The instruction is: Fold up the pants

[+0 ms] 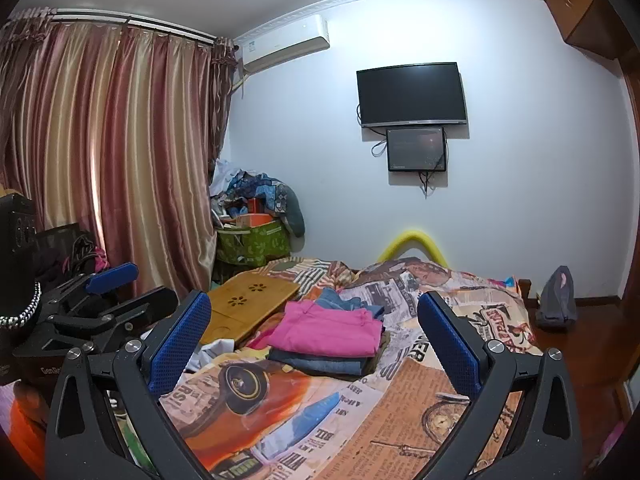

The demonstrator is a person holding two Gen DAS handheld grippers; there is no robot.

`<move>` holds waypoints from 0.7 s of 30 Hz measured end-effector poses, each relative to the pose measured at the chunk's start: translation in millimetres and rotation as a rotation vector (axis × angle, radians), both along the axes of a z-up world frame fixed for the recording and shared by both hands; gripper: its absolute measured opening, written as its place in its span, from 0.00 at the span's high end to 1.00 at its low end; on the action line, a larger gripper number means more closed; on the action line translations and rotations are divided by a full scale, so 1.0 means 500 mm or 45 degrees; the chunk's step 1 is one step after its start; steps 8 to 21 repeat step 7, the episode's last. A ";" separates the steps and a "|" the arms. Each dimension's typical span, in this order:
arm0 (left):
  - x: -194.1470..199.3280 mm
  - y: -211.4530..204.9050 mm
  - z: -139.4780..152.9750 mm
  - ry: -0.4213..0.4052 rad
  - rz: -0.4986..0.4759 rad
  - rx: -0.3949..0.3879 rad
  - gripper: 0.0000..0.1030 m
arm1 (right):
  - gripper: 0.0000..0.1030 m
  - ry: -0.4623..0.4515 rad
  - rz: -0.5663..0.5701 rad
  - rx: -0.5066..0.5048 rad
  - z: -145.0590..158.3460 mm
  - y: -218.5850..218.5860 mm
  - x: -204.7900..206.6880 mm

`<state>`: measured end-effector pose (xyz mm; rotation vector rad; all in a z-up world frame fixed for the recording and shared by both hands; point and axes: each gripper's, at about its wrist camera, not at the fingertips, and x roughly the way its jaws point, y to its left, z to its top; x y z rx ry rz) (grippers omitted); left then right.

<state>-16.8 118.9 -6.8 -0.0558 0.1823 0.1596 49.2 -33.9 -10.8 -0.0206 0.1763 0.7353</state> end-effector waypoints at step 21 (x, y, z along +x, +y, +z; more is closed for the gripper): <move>-0.002 -0.010 0.001 -0.005 0.005 0.024 0.00 | 0.00 0.004 0.000 -0.001 -0.001 -0.002 0.001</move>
